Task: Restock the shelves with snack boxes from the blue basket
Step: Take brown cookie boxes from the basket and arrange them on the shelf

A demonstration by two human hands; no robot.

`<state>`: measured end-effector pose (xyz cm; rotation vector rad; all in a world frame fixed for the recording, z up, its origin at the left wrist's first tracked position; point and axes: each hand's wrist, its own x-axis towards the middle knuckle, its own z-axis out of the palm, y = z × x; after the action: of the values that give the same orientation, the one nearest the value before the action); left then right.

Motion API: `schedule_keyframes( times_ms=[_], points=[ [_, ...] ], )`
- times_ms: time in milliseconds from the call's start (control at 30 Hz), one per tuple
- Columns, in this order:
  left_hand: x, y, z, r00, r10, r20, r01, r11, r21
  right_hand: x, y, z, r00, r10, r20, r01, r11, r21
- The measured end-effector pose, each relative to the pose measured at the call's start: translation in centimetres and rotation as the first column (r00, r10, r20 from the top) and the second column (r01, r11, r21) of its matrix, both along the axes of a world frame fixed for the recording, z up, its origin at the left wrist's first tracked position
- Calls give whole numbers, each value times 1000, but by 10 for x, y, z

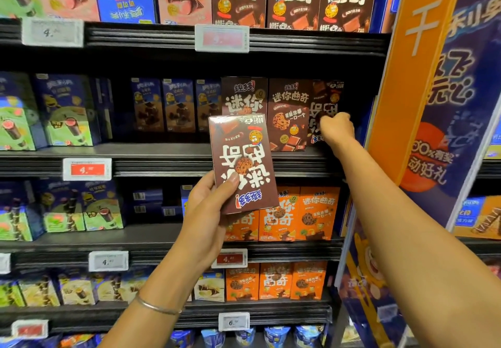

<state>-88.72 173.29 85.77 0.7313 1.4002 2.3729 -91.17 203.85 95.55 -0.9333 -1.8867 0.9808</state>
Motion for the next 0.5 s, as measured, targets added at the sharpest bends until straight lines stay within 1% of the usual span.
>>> schedule_keyframes(
  times_ms=[133,267,433,500],
  points=[
    [1,3,1,1000,4,-7,-4,1000,-10,-3,2,-1,999,-41,18,40,998,48],
    [2,6,1,1000,6,-14,-7,1000,-18,-2,6,-1,999,-50,12,49,997,63],
    [4,9,0,1000,-7,-28,6,999,-33,4,2,-2,997,-64,43,61,995,81],
    [4,10,-1,999,-14,-31,13,999,-34,12,-9,1,998,-64,-7,65,996,63]
  ],
)
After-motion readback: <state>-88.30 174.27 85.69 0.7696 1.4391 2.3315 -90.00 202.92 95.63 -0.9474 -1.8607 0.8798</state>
